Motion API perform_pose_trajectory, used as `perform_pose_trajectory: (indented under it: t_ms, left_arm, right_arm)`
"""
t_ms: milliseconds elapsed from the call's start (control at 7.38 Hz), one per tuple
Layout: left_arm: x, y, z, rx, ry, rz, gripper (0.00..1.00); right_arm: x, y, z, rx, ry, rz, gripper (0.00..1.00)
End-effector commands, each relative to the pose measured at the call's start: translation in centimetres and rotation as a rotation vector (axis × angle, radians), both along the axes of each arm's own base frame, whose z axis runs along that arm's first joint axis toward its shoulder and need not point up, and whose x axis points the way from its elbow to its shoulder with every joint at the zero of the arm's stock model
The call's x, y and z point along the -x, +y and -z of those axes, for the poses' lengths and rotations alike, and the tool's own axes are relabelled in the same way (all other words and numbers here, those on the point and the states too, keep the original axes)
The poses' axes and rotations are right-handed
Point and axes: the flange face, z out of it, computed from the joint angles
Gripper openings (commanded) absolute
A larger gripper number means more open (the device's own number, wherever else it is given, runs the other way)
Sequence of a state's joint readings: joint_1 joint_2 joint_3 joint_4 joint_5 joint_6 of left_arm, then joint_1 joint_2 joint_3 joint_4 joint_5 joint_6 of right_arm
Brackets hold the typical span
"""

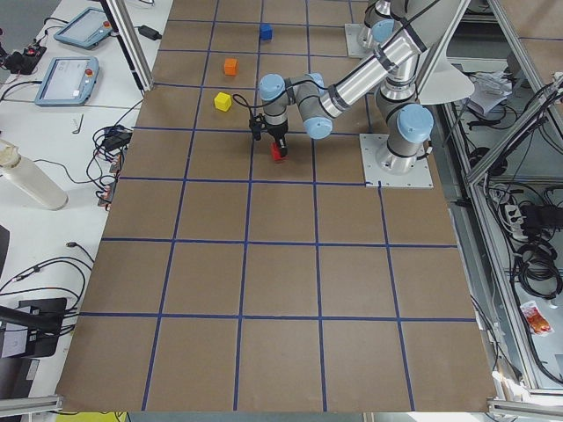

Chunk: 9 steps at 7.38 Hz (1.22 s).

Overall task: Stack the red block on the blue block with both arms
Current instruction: 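Close the left gripper on the red cube, then lift the red cube and carry it toward the table centre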

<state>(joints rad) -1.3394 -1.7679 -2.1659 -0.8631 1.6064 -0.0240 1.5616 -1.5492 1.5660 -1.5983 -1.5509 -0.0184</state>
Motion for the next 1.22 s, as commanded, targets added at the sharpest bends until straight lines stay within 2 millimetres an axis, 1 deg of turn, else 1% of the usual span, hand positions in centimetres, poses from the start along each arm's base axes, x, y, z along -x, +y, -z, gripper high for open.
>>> perform_pose_trajectory:
  t_ms: [0,136,271,407,542,678,814,949,1085]
  left_arm:
    - [1.4,-3.7,-4.4,0.091,-0.027,0.091,0.18]
    - [4.8,-5.8,-7.0,0.122,-0.027,0.182,0.18]
    - [8.8,-7.4,-10.4,0.135,-0.006,0.254,0.16]
    - [12.7,-9.1,-13.5,0.134,0.079,0.291,0.14]
    - [17.8,-9.5,-14.6,0.128,0.107,0.316,0.12]
    - [23.6,-8.8,-14.1,0.126,0.114,0.334,0.12]
    - [27.7,-8.2,-12.3,0.101,0.113,0.311,0.12]
    - [31.3,-7.4,-10.6,0.090,0.113,0.321,0.12]
    - [34.8,-6.6,-8.3,0.089,0.116,0.320,0.11]
  right_arm:
    - [0.0,0.0,0.0,0.000,0.002,-0.001,1.00]
    - [0.0,0.0,-0.1,0.002,0.002,-0.002,1.00]
    - [0.0,0.0,-0.1,0.002,0.002,-0.003,1.00]
    - [0.0,-0.1,0.0,0.000,0.002,-0.006,1.00]
    - [0.0,-0.1,-0.2,0.005,0.002,-0.005,1.00]
    - [0.0,-0.1,-0.2,0.006,0.002,-0.005,1.00]
    - [0.0,-0.1,-0.2,0.005,0.002,-0.005,1.00]
    - [0.0,0.0,-0.1,0.003,0.002,0.000,1.00]
    - [0.0,-0.1,-0.1,0.003,0.002,-0.003,1.00]
